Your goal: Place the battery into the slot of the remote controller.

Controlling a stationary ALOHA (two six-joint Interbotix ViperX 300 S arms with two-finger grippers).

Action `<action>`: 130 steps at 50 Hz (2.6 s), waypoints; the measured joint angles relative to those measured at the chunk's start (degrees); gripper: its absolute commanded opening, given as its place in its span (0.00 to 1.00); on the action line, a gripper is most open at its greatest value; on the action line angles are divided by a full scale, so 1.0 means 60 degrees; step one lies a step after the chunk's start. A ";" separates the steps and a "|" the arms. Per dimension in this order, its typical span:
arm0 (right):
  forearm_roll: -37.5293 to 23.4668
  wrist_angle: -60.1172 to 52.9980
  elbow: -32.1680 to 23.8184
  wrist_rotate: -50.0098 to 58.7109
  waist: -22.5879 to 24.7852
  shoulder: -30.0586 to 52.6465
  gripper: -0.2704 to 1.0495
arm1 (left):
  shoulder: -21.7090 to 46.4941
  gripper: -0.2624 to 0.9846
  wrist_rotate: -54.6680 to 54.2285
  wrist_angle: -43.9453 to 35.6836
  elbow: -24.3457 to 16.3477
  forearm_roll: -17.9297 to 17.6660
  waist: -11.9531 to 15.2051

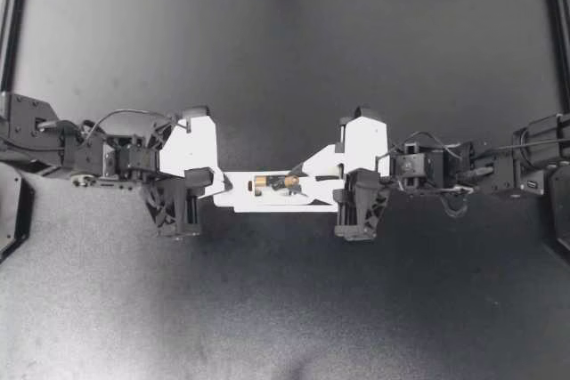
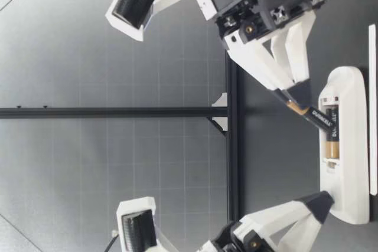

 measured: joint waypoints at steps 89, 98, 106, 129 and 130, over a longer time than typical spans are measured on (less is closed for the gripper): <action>0.0645 0.3398 -0.0967 0.2007 0.0190 -0.1069 0.50 | 0.0000 0.08 -0.0015 -0.0015 -0.0015 -0.0029 0.0000; 0.0908 0.3062 -0.0396 0.5142 0.0205 -0.1641 0.40 | 0.0000 0.08 -0.0015 -0.0015 0.0000 -0.0059 0.0000; 0.0952 0.2666 0.0088 0.7529 0.0220 -0.2124 0.25 | 0.0000 0.08 -0.0029 0.0000 0.0000 -0.0059 0.0000; 0.1260 0.2681 0.0103 1.2656 0.0234 -0.1392 0.11 | 0.0000 0.08 -0.0044 -0.0015 0.0000 -0.0059 0.0000; 0.1260 0.2681 0.0073 1.2656 0.0234 -0.1348 0.11 | 0.0000 0.08 -0.0044 -0.0015 0.0000 -0.0059 0.0000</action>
